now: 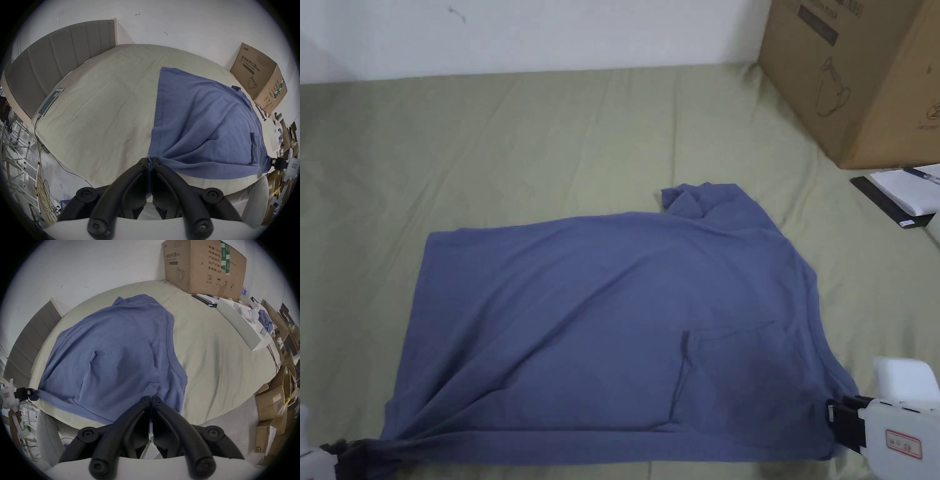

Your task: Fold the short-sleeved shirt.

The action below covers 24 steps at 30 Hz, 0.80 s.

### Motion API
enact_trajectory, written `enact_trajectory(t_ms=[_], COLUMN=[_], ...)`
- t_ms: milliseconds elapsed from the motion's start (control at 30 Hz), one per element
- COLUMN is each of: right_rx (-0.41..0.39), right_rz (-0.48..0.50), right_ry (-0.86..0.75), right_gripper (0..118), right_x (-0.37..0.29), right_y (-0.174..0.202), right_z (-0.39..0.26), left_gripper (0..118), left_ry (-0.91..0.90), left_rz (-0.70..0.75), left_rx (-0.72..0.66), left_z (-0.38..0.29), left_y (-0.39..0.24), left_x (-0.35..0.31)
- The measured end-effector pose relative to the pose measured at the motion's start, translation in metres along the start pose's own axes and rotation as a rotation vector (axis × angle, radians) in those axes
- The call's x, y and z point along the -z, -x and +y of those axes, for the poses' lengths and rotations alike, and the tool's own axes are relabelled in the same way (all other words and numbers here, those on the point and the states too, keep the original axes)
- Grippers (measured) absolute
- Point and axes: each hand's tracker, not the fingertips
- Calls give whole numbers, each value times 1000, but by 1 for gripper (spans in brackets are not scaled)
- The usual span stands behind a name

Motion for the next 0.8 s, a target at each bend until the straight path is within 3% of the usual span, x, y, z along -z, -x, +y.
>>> enact_trajectory(t_ms=[133,367,633,800], right_rx=[-7,84,77,91], right_rz=[-20,30,22,-6], right_ry=[-3,-31,-76,-60], right_gripper=[2,2,2,2], right_x=[-2,-11,12,48], right_y=[-2,-11,-14,-18], right_z=[-1,10,74,113], left_gripper=[3,4,4,3], left_ry=[8,10,-19,37], left_rz=[9,7,1,-2], left_rx=[4,10,72,188], left_z=[-1,7,65,100], left_y=[-3,-3,-17,-34], left_x=[0,-6,18,60])
